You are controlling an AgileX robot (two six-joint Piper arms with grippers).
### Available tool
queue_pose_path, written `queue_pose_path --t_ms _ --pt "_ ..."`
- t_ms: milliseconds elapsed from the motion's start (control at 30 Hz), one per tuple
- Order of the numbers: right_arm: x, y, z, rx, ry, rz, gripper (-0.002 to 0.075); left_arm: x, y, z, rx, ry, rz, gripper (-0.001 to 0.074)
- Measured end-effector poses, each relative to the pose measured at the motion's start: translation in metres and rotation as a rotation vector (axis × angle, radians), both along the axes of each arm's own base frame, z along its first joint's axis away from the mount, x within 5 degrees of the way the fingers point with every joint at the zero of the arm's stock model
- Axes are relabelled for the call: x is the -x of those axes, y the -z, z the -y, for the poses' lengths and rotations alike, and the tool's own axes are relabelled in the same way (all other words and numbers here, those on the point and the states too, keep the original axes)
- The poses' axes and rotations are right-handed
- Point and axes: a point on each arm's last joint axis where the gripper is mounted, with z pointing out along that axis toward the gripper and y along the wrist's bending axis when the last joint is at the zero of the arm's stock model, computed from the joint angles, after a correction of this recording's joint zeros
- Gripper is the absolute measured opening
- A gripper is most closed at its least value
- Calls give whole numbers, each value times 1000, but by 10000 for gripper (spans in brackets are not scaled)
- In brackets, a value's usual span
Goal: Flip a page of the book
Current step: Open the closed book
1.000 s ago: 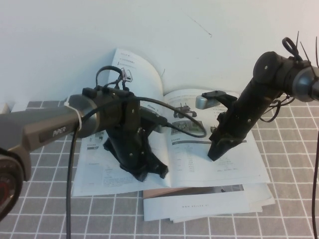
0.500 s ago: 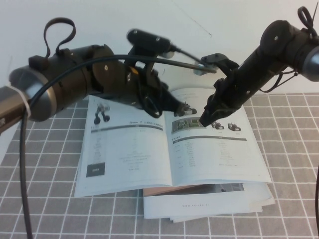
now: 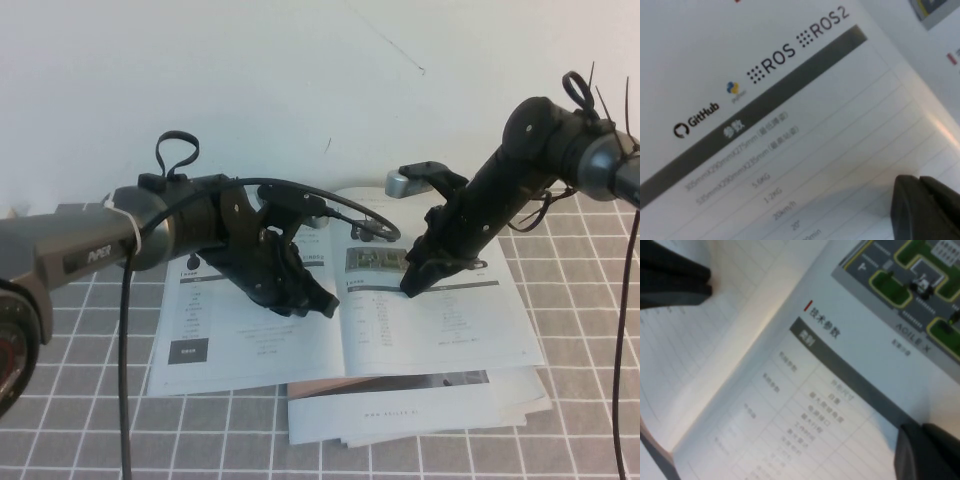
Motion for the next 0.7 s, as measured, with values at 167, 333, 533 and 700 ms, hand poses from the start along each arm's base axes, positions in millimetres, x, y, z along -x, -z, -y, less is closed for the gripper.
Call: queue_pose_path --t_ms 167,333,533,700 --pt "0 0 -1 -4 2 -2 -1 -2 7 0 -17 7 -8 -4" --pt "-2 -5 -1 -5 -13 2 -1 -1 3 0 -10 5 2 -4" --pt "-12 -57 1 19 -40 160 -1 8 -54 -7 4 33 122 -4" --pt "-5 -162 15 59 -16 440 -1 33 -146 -33 -35 6 297 -4"
